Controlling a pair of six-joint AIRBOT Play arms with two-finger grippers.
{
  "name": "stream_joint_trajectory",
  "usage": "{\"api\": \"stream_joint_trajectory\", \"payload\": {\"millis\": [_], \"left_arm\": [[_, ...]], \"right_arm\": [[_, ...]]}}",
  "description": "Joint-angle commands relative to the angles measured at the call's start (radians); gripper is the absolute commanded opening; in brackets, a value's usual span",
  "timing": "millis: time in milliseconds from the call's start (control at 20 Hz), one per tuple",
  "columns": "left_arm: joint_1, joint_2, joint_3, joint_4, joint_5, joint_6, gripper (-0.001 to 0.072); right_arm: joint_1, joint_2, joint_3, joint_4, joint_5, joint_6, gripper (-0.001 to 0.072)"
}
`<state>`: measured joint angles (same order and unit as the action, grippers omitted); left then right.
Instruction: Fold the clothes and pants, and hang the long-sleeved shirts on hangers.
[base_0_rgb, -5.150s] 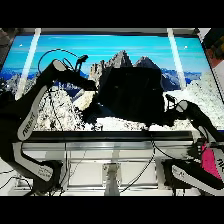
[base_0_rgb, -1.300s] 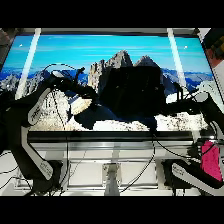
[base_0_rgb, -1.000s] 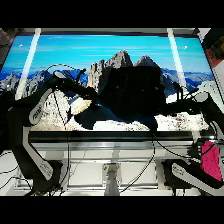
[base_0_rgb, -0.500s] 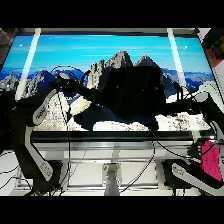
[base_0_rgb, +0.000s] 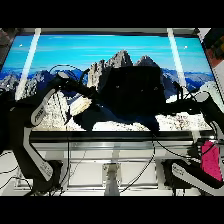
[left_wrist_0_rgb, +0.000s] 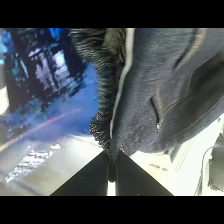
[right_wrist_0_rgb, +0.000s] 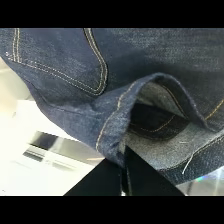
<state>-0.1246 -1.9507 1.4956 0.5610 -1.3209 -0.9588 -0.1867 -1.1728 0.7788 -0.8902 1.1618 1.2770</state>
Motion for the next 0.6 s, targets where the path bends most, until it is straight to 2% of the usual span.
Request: {"api": "stream_joint_trajectory", "payload": {"millis": [0,200,350,450,550], "left_arm": [[0.023,0.089,0.002,0.000,0.010,0.001,0.0013],[0.026,0.280,0.002,-0.019,0.169,-0.010,0.0013],[0.025,0.394,0.002,-0.168,0.320,-0.009,0.0014],[0.017,0.435,0.002,-0.298,0.423,0.024,0.0014],[-0.011,0.442,0.007,-0.422,0.539,0.105,0.0014]], "right_arm": [[0.000,0.000,0.030,0.086,0.011,0.001,0.0007],[0.000,0.000,0.179,0.208,0.032,0.005,0.0007],[0.000,0.000,0.333,0.232,0.018,0.075,0.0008],[0.003,0.000,0.419,0.233,-0.038,0.122,0.0007],[0.022,0.000,0.470,0.234,-0.191,0.124,0.0006]]}}
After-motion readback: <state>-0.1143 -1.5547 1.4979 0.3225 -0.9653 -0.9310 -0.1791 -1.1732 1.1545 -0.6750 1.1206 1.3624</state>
